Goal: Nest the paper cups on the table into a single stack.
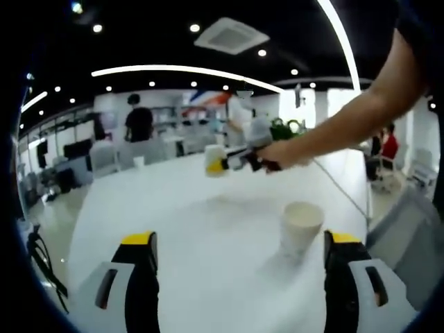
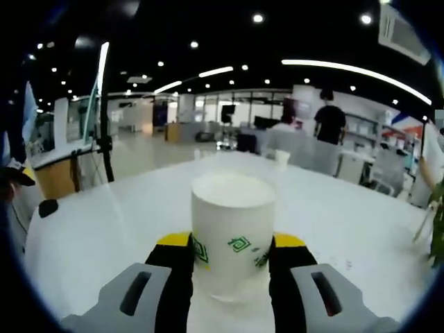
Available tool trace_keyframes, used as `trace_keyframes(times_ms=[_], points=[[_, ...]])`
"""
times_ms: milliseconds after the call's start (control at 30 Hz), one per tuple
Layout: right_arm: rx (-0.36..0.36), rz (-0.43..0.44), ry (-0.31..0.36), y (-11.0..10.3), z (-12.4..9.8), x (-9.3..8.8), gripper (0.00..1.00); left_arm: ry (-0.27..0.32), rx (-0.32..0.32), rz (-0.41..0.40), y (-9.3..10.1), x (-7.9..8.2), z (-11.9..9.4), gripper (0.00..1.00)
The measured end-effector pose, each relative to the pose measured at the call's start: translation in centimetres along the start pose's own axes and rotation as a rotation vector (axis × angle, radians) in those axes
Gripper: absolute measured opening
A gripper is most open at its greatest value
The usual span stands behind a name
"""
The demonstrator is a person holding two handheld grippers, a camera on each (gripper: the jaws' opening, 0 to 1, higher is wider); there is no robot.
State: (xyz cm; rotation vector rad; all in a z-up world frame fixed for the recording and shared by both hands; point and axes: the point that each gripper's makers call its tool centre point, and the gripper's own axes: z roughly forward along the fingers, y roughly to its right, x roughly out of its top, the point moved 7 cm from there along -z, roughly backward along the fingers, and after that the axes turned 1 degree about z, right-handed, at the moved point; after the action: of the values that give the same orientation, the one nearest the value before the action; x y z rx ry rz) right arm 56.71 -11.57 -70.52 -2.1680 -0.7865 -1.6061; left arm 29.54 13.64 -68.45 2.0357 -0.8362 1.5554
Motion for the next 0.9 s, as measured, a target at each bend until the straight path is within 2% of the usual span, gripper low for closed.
trace_keyframes(times_ms=[267, 600, 900], points=[[0.024, -0.012, -0.006, -0.8, -0.7, 0.7, 0.40, 0.007, 0.006, -0.013, -0.2, 0.4, -0.6, 0.98], [0.027, 0.039, 0.002, -0.9, -1.2, 1.2, 0.40, 0.002, 0.027, -0.024, -0.5, 0.9, -1.2, 0.98], [0.047, 0.026, 0.013, -1.5, -3.0, 2.2, 0.40, -0.003, 0.031, -0.039, -0.6, 1.1, -1.2, 0.98]])
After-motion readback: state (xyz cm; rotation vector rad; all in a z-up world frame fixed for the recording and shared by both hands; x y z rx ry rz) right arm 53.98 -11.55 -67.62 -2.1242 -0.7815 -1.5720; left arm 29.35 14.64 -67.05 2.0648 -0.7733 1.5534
